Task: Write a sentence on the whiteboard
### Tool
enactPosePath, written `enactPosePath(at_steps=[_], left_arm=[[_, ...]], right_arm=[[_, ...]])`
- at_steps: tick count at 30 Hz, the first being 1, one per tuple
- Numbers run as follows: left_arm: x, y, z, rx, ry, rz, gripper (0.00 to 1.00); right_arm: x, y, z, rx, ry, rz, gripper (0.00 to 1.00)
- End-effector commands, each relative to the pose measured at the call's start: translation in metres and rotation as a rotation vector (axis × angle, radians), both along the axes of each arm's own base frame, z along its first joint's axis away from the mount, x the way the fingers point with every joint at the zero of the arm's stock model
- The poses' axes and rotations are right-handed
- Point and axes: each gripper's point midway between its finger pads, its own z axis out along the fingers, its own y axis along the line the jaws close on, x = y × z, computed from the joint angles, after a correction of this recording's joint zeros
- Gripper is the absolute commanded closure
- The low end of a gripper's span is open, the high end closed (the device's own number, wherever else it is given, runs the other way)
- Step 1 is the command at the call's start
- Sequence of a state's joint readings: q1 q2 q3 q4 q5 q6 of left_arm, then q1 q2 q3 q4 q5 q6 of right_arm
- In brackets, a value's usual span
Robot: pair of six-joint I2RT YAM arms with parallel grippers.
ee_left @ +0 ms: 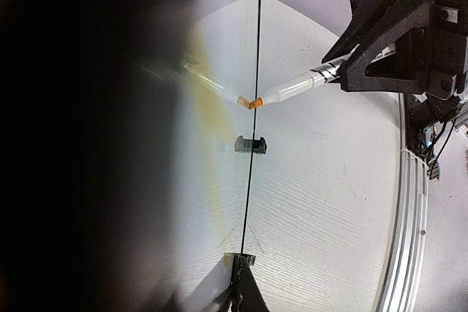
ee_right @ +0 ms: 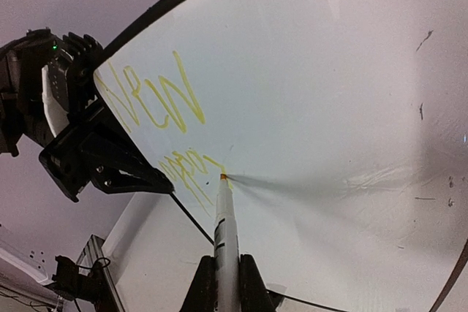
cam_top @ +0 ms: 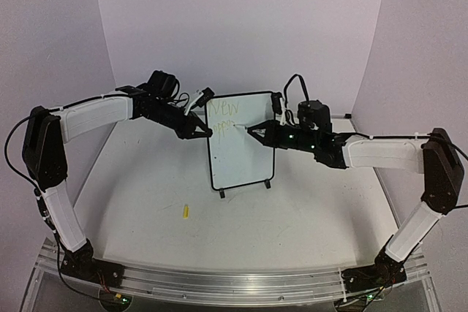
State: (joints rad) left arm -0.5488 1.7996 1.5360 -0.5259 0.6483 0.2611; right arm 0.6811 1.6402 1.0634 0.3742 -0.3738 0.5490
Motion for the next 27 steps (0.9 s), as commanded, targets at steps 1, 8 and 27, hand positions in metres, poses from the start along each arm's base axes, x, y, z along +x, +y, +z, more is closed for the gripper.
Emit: enactPosePath(at_steps=[1, 8, 27], left_arm=[[-0.007, 0.015, -0.009, 0.092, -0.005, 0.024, 1.0], [-0.006, 0.015, -0.009, 0.091, -0.006, 0.025, 1.0], [-0.007, 0.015, -0.009, 0.091, -0.007, 0.025, 1.0]], right_arm=[[0.013, -0.006, 0.019, 0.053, -0.056, -0.071, 1.0], [0.014, -0.015, 0.017, 0.045, -0.055, -0.117, 1.0], [0.01, -0.024, 0.018, 0.035, -0.057, -0.142, 1.0]])
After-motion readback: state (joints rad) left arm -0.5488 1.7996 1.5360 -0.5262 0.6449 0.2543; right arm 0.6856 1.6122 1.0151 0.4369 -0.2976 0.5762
